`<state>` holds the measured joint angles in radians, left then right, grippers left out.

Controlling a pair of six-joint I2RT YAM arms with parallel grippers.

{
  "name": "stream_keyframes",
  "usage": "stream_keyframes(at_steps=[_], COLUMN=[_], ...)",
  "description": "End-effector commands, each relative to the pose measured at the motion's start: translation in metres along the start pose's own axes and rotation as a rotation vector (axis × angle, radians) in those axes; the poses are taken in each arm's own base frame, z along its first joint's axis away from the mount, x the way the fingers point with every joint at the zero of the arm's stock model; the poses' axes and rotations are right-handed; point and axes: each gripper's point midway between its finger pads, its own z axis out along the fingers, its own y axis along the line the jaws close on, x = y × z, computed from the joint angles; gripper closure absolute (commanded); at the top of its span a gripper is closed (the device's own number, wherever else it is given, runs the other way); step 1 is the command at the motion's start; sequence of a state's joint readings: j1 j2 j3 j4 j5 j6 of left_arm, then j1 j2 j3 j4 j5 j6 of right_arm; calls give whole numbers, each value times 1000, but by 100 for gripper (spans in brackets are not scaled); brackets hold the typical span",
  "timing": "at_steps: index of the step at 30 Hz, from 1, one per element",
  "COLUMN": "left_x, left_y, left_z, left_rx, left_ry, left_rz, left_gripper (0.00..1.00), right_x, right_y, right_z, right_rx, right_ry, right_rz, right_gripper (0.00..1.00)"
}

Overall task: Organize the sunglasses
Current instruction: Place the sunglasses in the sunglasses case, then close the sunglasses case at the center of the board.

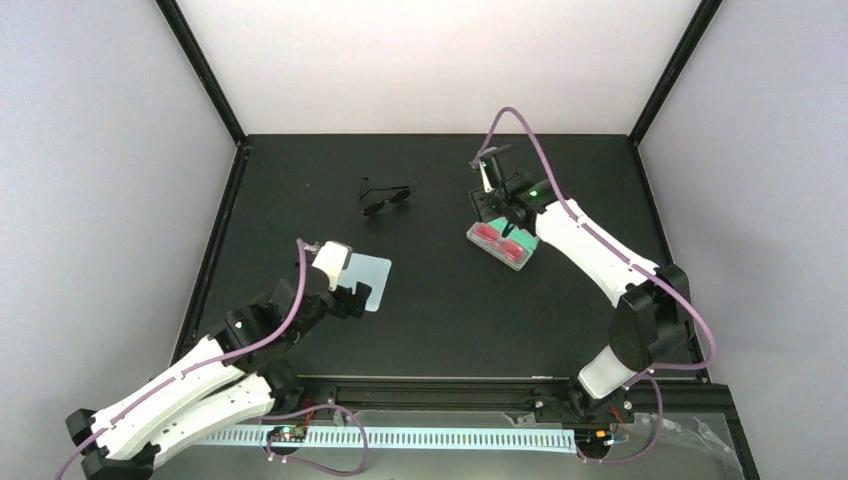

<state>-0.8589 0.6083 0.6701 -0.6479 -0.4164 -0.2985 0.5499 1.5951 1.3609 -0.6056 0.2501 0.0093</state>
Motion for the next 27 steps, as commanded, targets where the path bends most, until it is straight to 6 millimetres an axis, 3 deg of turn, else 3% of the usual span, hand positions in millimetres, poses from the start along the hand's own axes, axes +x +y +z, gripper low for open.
stream_keyframes(at_steps=[1, 5, 15, 27], left_x=[-19, -24, -37, -21], left_y=[-39, -68, -136, -181], left_z=[8, 29, 96, 176], left_rx=[169, 249, 386, 381], left_ry=[-4, 59, 195, 300], left_rz=[-36, -56, -123, -83], left_gripper=[1, 2, 7, 13], right_x=[22, 36, 74, 94], right_y=[-32, -70, -122, -155], right_z=[-1, -5, 2, 10], right_rx=[33, 87, 184, 289], right_ry=[79, 110, 212, 228], right_rz=[221, 406, 709, 967], right_gripper=[32, 38, 42, 42])
